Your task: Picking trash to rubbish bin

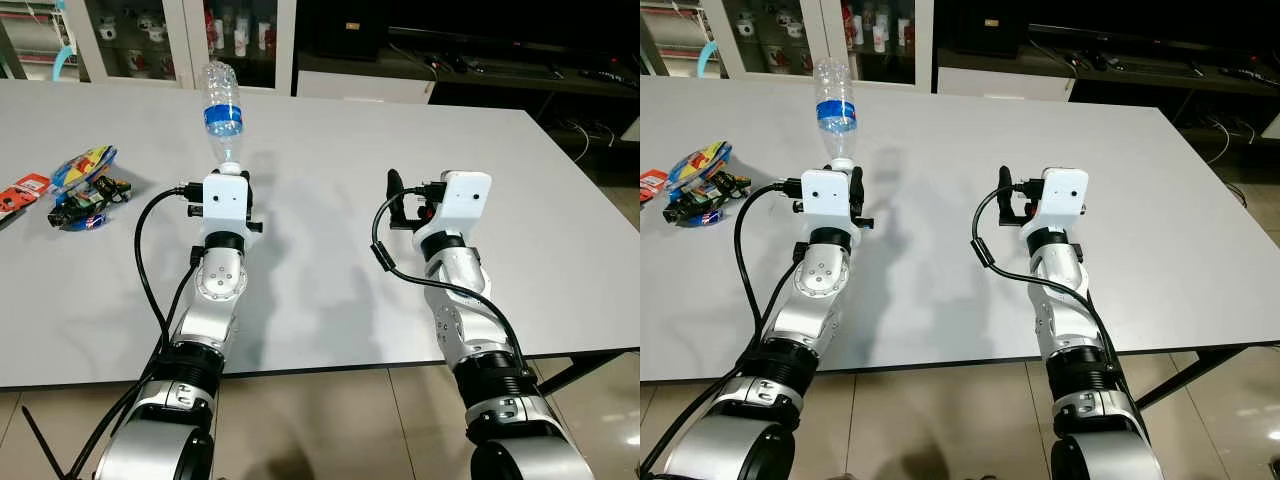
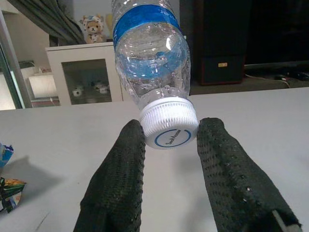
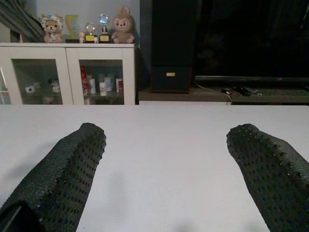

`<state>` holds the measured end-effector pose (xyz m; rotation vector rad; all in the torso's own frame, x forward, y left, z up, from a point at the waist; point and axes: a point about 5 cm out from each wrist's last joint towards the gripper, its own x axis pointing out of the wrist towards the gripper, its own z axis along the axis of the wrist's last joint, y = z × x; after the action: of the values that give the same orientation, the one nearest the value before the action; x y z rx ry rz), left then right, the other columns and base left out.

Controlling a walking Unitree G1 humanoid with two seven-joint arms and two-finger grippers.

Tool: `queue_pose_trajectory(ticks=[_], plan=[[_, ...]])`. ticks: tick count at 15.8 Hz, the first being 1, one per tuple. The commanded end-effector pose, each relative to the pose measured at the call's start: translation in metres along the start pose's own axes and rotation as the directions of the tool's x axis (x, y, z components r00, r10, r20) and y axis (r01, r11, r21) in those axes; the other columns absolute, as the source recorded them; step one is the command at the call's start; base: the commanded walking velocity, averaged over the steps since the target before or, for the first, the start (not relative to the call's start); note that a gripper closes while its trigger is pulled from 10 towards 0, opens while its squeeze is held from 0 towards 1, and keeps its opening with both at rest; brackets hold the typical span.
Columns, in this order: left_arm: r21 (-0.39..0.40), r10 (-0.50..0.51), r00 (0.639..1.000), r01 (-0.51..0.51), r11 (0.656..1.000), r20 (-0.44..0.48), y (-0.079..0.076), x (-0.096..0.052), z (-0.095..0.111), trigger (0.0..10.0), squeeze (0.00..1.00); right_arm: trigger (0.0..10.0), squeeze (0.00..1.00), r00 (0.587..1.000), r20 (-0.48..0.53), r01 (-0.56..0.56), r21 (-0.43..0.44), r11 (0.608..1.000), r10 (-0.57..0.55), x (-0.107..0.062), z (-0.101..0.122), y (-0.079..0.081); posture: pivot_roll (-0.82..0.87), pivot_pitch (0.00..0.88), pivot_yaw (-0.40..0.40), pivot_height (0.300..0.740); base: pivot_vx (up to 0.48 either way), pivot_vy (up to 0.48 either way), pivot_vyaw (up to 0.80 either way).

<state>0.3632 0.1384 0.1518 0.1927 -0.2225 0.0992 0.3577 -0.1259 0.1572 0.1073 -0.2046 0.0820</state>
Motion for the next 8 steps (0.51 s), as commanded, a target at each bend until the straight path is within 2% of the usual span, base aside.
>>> queue_pose_trajectory(ticks=[1, 7, 8], plan=[[0.001, -0.024, 0.999, 0.024, 1.000, 0.020, -0.0066, -0.0019, 0.0032, 10.0, 0.00, 10.0, 0.00, 1.000, 0.006, 0.000, -0.002, 1.000, 0.000, 0.0008, 0.0011, -0.0016, -0.07, 0.017, -0.104, 0.740, 0.000, 0.000, 0.00], [-0.005, -0.027, 0.999, 0.027, 1.000, 0.021, -0.0076, -0.0030, 0.0026, 10.0, 0.00, 10.0, 0.00, 1.000, 0.000, -0.009, 0.002, 1.000, 0.009, -0.0006, -0.0011, -0.0009, -0.07, 0.010, -0.104, 0.740, 0.000, 0.000, 0.00], [-0.007, -0.029, 0.999, 0.029, 1.000, 0.021, -0.0081, -0.0032, 0.0027, 10.0, 0.00, 10.0, 0.00, 1.000, -0.001, -0.009, 0.002, 1.000, 0.009, -0.0009, -0.0014, -0.0012, -0.07, 0.009, -0.105, 0.740, -0.240, 0.000, 0.00]])
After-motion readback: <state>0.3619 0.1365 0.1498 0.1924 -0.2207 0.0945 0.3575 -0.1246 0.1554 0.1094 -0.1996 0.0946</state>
